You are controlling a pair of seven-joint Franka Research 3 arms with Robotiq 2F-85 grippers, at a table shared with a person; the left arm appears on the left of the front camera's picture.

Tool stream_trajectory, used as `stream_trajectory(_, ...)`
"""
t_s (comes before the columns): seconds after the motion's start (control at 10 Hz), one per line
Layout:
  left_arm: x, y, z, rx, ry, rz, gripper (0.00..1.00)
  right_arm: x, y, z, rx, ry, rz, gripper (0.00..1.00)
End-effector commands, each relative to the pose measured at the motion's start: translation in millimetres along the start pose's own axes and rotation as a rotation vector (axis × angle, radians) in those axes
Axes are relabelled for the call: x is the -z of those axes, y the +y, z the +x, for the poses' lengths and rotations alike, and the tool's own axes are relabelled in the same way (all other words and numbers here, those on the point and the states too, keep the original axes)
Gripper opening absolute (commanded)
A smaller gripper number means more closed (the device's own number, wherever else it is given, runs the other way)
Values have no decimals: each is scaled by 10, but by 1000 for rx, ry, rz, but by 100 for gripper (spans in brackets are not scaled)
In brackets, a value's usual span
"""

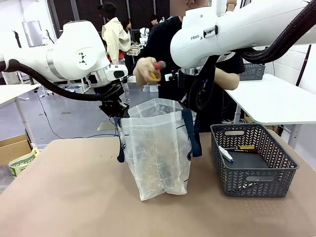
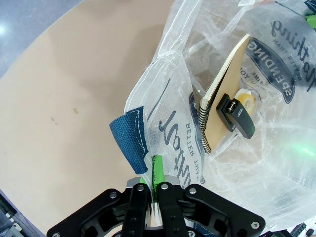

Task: Transfer purchased items from the store into the shopping bag.
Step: Move the Reusable shopping bag to the right side of the table.

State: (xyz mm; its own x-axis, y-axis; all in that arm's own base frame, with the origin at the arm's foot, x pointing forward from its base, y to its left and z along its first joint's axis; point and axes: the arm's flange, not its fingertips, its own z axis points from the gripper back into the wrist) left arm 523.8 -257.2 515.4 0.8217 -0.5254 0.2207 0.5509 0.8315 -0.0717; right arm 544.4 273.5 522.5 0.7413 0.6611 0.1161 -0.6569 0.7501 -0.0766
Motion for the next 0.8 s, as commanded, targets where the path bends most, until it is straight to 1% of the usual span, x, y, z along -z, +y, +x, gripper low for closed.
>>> stream_trajectory(0.0, 2, 5, -2, -7, 0, 0, 0, 5, -1, -1, 4, 2, -1, 0)
stream_trajectory(0.7, 2, 5, -2, -7, 0, 0, 0, 5, -1, -1, 4, 2, -1, 0)
